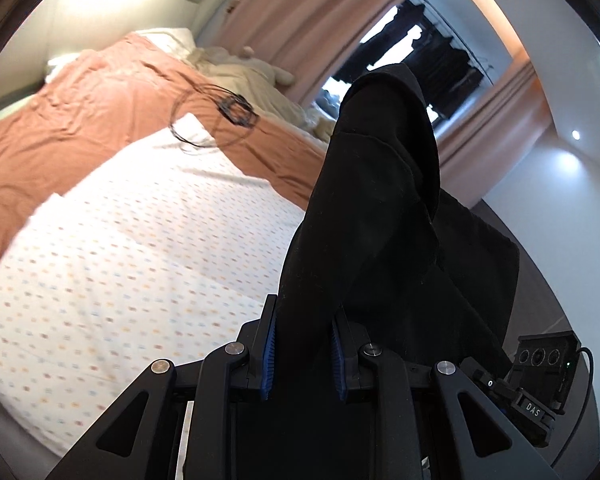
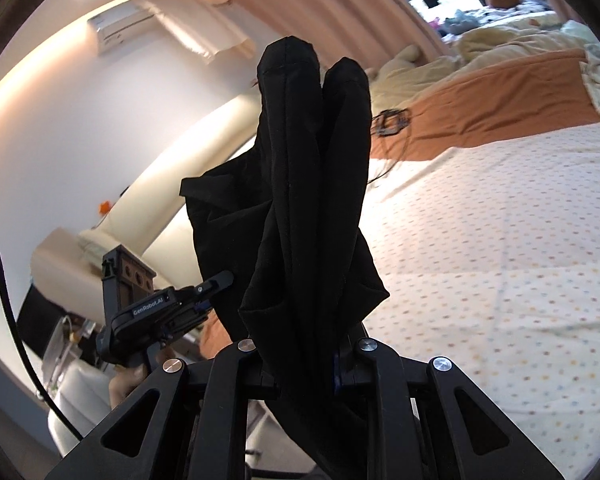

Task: Fold large clothes
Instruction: 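Carry the lifted black bundle with both tools toward the orange blanket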

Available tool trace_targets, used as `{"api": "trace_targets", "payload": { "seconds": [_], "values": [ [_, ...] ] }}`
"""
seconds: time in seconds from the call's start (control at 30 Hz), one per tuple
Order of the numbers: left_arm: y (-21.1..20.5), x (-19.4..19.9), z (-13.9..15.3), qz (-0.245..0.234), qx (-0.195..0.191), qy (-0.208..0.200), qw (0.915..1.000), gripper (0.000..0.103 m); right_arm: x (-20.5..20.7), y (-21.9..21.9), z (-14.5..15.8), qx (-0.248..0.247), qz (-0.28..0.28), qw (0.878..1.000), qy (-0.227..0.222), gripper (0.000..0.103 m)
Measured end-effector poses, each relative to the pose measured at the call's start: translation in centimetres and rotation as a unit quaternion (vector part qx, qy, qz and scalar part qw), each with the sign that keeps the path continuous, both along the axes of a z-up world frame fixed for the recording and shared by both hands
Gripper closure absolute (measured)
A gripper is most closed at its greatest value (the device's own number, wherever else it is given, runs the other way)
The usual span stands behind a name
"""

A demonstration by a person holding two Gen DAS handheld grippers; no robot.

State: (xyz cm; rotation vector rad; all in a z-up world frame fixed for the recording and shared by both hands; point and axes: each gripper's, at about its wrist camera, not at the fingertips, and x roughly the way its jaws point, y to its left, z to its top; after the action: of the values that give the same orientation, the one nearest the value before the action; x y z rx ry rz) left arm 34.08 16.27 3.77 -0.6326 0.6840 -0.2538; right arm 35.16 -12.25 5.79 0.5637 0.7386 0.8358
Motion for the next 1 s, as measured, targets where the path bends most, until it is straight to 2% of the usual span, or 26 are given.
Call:
{"api": "trace_targets", "payload": {
  "seconds": [0.27, 0.4, 0.7, 1.0],
  "values": [
    [10.9, -2.4, -0.4, 0.052, -0.004, -0.001, 0.9986, 0.08, 0.6, 12.3, 1.1, -0.028, 0.082, 0.996, -0.013, 0.085],
    [15.0, -2.9, -0.8, 0.078, -0.002, 0.007, 0.9969, 0.08, 0.8, 18.0, 1.3, -0.042, 0.12, 0.992, -0.02, 0.085],
    [23.0, -4.0, -0.1, 0.148, 0.047, 0.034, 0.9872, 0.08, 0.4, 31.0, 1.2, -0.056, 0.194, 0.979, -0.038, 0.085],
    [31.2, -4.5, 0.9, 0.206, 0.098, 0.059, 0.9718, 0.08, 0.0, 41.9, 0.4, -0.033, 0.257, 0.965, -0.048, 0.085]
  ]
}}
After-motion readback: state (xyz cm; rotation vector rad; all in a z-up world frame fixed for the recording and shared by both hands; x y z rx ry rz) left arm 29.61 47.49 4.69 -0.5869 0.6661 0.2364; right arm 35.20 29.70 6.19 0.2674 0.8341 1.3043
